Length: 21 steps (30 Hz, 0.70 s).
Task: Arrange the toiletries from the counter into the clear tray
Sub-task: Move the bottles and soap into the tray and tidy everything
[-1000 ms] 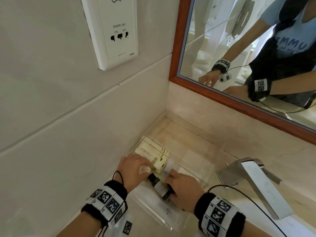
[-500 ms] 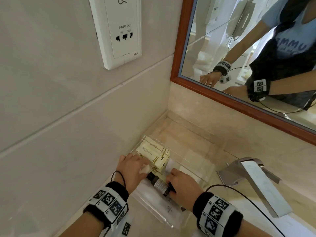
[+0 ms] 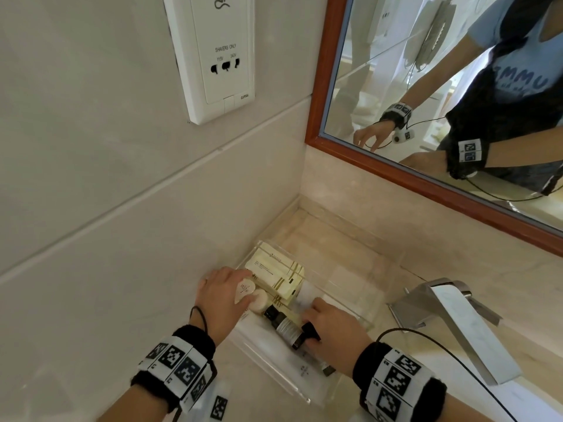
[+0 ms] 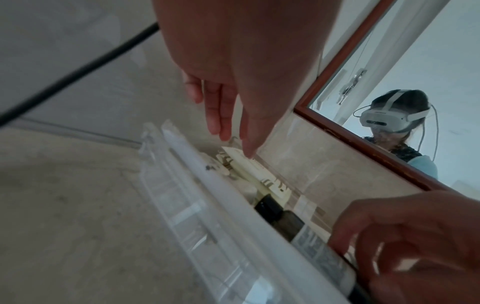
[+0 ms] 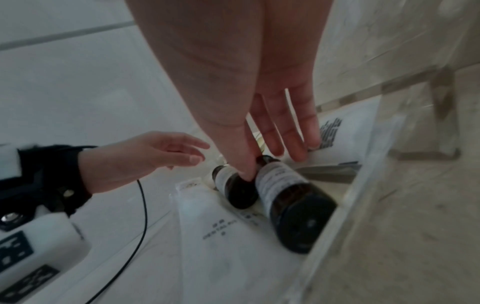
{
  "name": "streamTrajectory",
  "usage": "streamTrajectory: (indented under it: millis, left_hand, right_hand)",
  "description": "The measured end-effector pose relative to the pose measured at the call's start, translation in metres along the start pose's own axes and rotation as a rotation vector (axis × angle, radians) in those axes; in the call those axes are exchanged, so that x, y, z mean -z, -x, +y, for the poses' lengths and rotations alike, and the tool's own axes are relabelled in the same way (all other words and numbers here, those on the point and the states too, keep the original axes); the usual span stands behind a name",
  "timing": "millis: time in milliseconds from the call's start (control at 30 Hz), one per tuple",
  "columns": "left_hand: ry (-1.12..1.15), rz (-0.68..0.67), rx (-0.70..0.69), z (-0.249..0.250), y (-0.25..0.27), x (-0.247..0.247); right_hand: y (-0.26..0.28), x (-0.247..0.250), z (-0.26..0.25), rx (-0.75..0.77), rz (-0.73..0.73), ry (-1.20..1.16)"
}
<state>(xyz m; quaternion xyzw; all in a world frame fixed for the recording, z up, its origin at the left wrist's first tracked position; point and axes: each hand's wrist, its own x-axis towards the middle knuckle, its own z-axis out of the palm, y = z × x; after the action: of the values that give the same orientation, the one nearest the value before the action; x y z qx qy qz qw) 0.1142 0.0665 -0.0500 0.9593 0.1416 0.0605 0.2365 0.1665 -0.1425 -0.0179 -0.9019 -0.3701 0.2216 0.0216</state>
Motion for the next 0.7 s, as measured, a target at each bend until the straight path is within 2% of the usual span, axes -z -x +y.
streamTrajectory:
  millis: [100,167,267,300,467,700]
  left_hand:
    - [-0.013,-0.024,-0.053,-0.013,0.006,-0.004]
    - [-0.011,-0.056,-0.153,-0.013,0.013,-0.001]
    - [0.008,-0.234,-0.298,-0.008,0.021,-0.001]
    - [0.012,-0.283,-0.309,-0.005,0.022,-0.002]
    - [-0.039,-0.373,-0.289,-0.002,0.02,-0.006]
    - [-0.035,-0.357,-0.199,0.008,0.022,-0.01]
  right_hand:
    - [0.005,0.003,0.008,-0.03,0.069,-0.007]
    - [0.01,0.001,0.01,-0.018,0.091,-0.023]
    - [0.017,-0.003,0.004,0.027,0.09,-0.042]
    - [0.018,-0.004,0.001,0.03,0.085,-0.035]
    - [0.013,-0.009,-0.008,-0.02,0.043,-0.01]
    - [0.012,-0.014,-0.008,-0.049,0.022,-0.006]
